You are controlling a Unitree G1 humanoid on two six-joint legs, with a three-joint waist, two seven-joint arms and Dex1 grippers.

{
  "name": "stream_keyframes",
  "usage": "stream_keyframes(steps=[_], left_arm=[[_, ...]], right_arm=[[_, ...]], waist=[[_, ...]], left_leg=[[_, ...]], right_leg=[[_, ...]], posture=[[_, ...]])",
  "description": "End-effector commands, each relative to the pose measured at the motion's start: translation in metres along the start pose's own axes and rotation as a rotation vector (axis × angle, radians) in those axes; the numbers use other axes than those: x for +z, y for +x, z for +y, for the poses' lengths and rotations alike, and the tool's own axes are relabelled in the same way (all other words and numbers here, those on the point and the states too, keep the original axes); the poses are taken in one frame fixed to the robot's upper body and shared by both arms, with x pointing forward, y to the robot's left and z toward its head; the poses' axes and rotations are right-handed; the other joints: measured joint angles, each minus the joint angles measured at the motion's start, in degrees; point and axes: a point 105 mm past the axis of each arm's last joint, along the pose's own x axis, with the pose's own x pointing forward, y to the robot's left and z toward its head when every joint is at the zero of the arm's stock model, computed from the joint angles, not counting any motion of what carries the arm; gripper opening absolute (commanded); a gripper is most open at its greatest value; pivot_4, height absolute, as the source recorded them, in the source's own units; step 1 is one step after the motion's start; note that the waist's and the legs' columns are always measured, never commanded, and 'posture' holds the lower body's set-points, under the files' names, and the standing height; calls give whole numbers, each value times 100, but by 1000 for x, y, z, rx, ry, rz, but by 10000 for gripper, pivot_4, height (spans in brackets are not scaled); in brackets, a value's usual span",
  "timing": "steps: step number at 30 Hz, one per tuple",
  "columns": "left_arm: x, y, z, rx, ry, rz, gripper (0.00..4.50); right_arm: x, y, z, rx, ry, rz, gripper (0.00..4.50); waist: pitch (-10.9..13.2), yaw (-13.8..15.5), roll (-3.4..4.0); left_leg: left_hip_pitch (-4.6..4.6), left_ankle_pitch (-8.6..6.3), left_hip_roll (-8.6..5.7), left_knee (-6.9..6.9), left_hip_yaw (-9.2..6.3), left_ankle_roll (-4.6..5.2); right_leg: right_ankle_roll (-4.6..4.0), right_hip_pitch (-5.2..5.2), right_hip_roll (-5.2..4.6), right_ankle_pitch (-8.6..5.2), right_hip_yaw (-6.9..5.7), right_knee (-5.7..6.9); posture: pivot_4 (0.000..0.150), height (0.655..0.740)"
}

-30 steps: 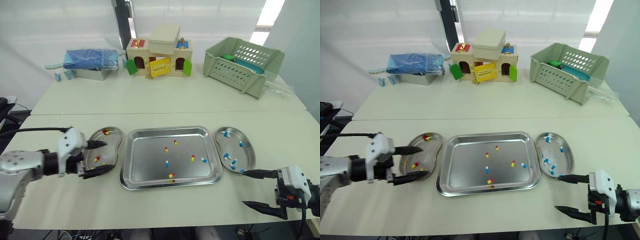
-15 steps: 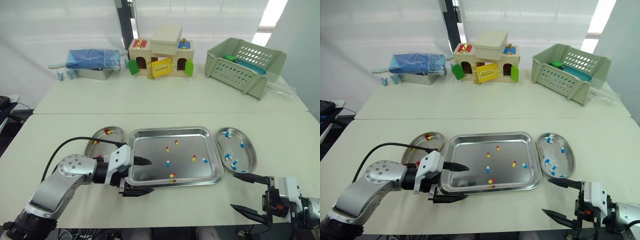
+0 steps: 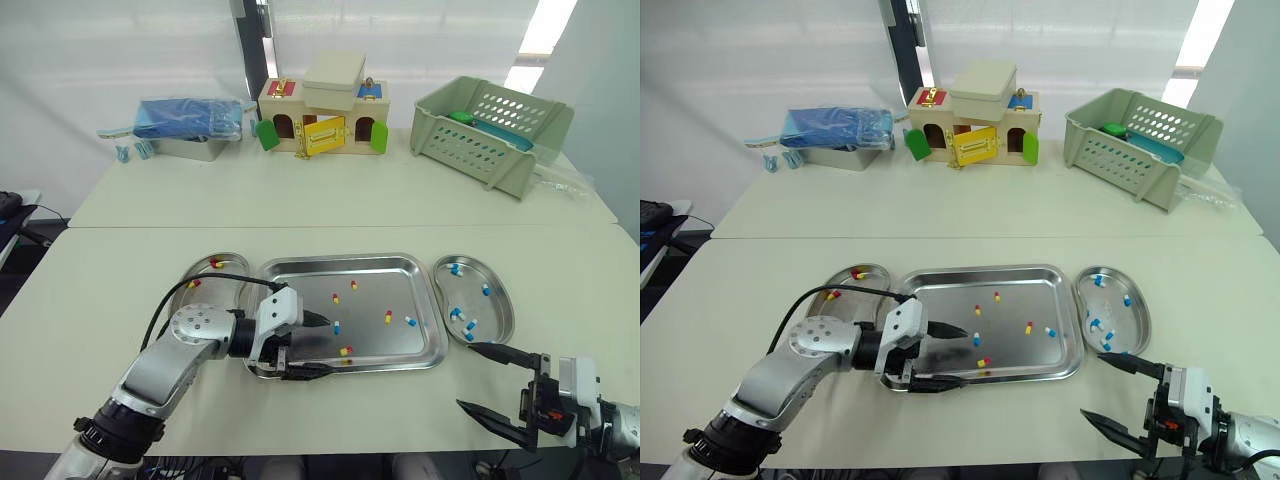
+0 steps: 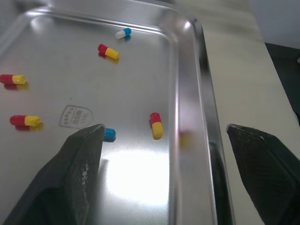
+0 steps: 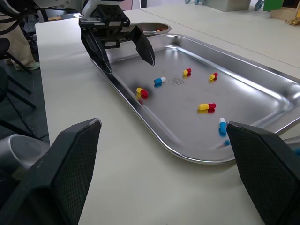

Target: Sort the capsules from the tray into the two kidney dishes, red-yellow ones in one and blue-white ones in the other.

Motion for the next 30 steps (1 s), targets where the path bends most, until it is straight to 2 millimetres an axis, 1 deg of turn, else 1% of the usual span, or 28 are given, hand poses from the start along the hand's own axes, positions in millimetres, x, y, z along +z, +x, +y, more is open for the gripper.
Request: stream_keyframes(steps=[1, 2, 3, 6, 7, 8, 12, 19, 30], left_arm=[[1, 3, -1, -10, 19, 22, 29918], [2, 4, -1, -14, 15, 19, 26253], [2, 5, -1, -17, 9, 19, 24015], [4, 9, 0, -18, 8, 18, 24015], [6, 11, 2, -12, 14, 15, 21175], [8, 14, 3, -7, 19, 10, 20506], [10, 19, 5, -7, 30, 13, 8848], [11, 25, 0, -38, 30, 29, 8848], [9, 36, 8, -4, 64, 67, 8848]], right_arm=[[7, 3, 5, 3, -17, -34, 45000], [7, 4, 5, 0, -12, -33, 45000], [7, 4, 5, -2, -8, -32, 45000], [6, 3, 7, -6, -4, -30, 45000], [5, 3, 7, -9, -3, -30, 45000], [6, 3, 7, -11, -3, -30, 45000], [6, 3, 8, -15, -4, -29, 45000], [7, 2, 8, -24, -5, -23, 45000], [7, 4, 9, -33, 3, -22, 45000]], waist=[[0, 2, 0], [0, 5, 0], [0, 10, 0], [0, 19, 0], [0, 17, 0], [0, 19, 0], [0, 13, 0], [0, 21, 0], [0, 22, 0]], left_leg=[[0, 0, 0, 0, 0, 0], [0, 0, 0, 0, 0, 0], [0, 0, 0, 0, 0, 0], [0, 0, 0, 1, -1, 0], [0, 0, 0, 1, 0, 0], [0, 0, 0, 1, 0, 0], [1, 0, -1, 2, -1, 0], [2, 0, -1, 1, -1, 0], [2, 0, -1, 1, -1, 0]], right_leg=[[0, 0, 0, 0, 0, 0], [0, 1, 0, 0, 0, 0], [0, 1, 0, 0, 0, 0], [0, 2, 0, 0, -1, 0], [0, 2, 0, 0, -1, 0], [0, 2, 0, 0, 0, 0], [0, 3, 0, 0, -1, 0], [0, 4, 0, 0, -1, -1], [0, 5, 0, 0, -1, -1]], posture=[[1500, 7400], [1500, 7400], [1500, 7400], [1500, 7400], [1500, 7400], [1500, 7400], [1500, 7400], [1500, 7400], [1500, 7400]])
